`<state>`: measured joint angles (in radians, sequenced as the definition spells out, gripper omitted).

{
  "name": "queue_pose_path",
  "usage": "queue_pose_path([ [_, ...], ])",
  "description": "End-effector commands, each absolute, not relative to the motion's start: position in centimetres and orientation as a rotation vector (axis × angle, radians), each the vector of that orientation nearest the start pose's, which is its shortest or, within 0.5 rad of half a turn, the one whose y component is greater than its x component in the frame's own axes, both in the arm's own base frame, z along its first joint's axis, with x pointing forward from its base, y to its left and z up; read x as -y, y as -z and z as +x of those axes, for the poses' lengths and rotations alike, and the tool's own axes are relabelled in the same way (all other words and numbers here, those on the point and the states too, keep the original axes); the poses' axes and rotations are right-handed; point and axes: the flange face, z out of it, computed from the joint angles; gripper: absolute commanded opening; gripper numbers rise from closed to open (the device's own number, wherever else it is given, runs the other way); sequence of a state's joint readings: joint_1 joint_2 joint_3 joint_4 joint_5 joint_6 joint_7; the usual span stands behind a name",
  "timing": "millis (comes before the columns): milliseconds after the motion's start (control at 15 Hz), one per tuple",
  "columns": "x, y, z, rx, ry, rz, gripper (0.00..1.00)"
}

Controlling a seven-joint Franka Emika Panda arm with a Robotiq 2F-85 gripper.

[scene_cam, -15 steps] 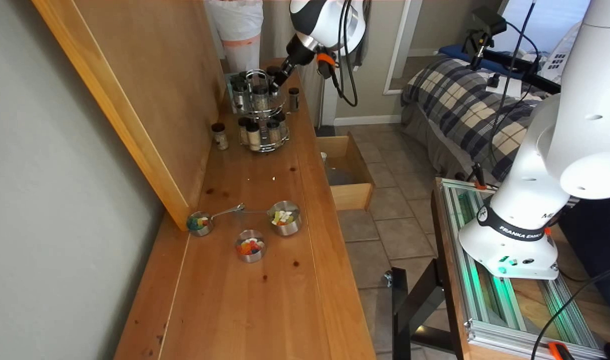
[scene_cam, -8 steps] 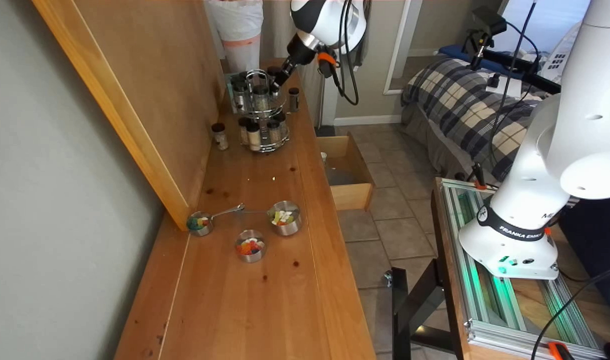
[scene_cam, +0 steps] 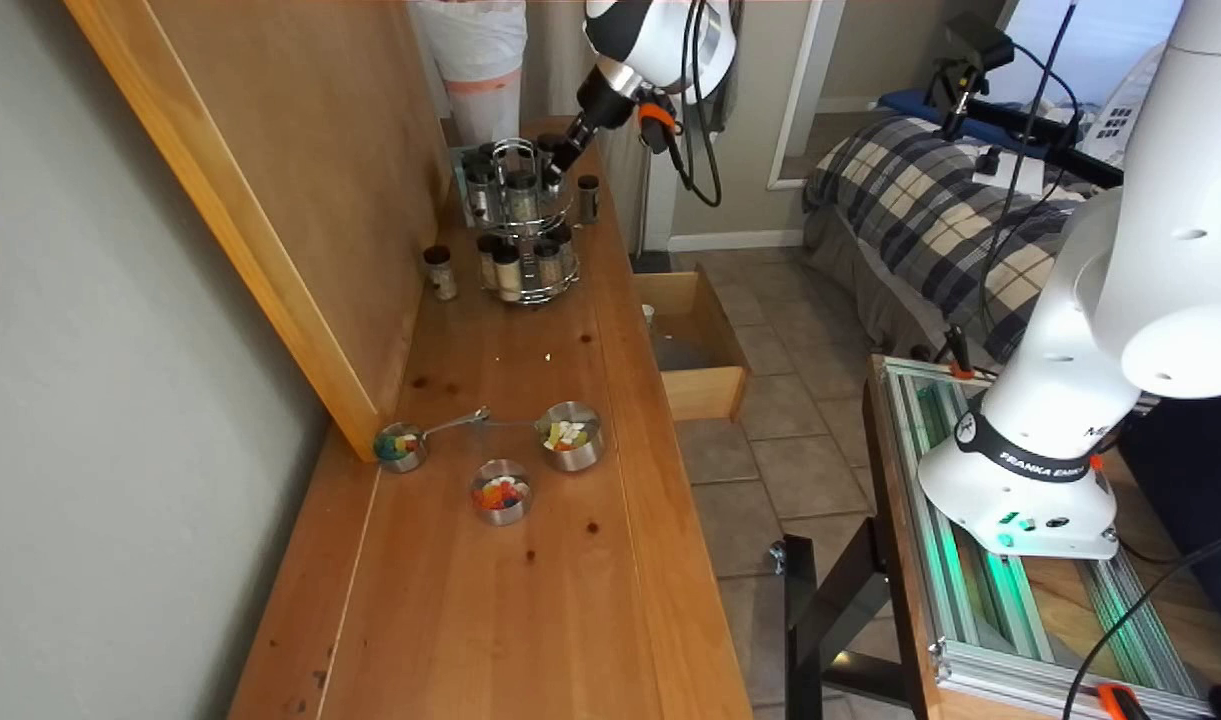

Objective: Put the left spice bottle on the spice rack

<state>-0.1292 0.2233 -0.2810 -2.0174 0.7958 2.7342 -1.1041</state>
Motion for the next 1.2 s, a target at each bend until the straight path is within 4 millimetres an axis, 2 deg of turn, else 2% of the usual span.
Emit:
queue_pose_path([
  [0, 26.8, -38.3, 55.5, 0.099, 0.927, -2.994, 0.23],
  [333, 27.0, -36.9, 54.7, 0.088, 0.859, -2.983, 0.23],
  [800, 26.7, -36.3, 54.7, 0.108, 0.846, -2.989, 0.23],
  [867, 26.7, -36.3, 54.8, 0.113, 0.848, -2.984, 0.53],
  [933, 26.6, -36.3, 54.8, 0.118, 0.848, -2.991, 0.74],
  [1133, 26.6, -36.3, 54.3, 0.139, 0.823, -3.016, 0.94],
])
